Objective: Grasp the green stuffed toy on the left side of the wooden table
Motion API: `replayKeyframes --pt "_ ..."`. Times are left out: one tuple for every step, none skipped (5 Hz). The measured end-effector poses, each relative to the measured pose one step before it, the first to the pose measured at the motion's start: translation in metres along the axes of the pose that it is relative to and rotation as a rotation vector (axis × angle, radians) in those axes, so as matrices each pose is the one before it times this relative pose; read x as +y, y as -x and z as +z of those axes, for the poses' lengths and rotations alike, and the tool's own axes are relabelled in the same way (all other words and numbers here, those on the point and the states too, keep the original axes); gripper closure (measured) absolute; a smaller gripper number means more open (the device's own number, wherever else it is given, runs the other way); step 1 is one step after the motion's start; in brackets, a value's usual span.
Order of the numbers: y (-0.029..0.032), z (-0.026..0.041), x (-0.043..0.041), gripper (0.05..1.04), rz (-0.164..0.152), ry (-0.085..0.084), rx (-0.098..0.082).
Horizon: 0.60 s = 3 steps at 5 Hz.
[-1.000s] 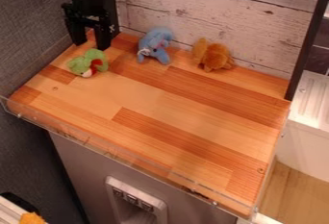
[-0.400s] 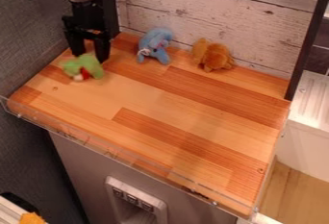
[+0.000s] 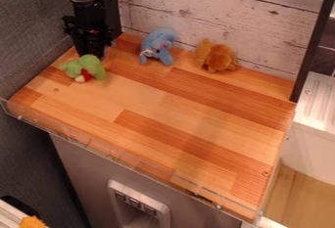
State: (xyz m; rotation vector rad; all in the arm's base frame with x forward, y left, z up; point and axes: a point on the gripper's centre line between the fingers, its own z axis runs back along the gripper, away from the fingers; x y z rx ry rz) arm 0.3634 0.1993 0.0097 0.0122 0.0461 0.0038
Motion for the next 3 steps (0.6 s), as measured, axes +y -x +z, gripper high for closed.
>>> replayKeyframes --pt "-0.00021 0.00037 -0.00058 0.933 -0.0107 0.0006 0.0014" --pt "-0.00025 0.00108 -0.00053 1.021 -0.0029 0.0013 0.0027" --pt "-0.00115 -0.00058 -0.00373 1.028 -0.0001 0.0010 0.0026"
